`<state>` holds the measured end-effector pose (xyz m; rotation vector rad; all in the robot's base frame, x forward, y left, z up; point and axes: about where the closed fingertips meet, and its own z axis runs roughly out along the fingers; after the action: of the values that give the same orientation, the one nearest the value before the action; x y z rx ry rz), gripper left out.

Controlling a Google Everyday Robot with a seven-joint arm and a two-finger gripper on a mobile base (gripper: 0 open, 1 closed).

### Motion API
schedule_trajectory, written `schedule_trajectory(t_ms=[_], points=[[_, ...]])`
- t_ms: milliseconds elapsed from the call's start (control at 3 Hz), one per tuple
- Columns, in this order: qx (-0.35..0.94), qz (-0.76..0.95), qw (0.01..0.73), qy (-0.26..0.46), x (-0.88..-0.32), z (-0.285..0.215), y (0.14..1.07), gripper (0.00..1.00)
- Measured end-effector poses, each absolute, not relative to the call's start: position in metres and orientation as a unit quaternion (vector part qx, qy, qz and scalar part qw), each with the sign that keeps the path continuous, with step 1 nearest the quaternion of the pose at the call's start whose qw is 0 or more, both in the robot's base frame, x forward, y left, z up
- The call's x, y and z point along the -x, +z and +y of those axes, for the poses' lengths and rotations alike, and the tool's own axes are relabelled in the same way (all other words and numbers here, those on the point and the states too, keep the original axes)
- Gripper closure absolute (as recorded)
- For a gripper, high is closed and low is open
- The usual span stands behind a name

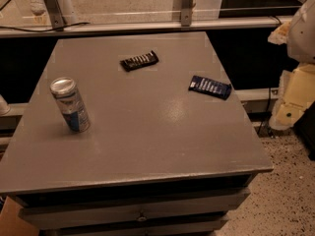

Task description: Move rxbar chocolate near redbull can

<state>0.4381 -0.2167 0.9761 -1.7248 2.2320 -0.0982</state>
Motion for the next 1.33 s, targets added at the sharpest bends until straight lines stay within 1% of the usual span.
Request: schedule_trajectory(t_ms=[333, 667, 1000, 1333], points=[[0.603, 0.781, 0.159, -0.034, -0.438, -0.217, 0.976, 0.00], [0.618, 0.765, 0.178, -0.015, -0.450, -0.207, 0.974, 0.00], [0.642, 0.735, 0.220, 0.016, -0.482, -0.186, 0.964, 0.00], [0.661, 0.703, 0.259, 0.042, -0.525, -0.154, 0.954, 0.00]])
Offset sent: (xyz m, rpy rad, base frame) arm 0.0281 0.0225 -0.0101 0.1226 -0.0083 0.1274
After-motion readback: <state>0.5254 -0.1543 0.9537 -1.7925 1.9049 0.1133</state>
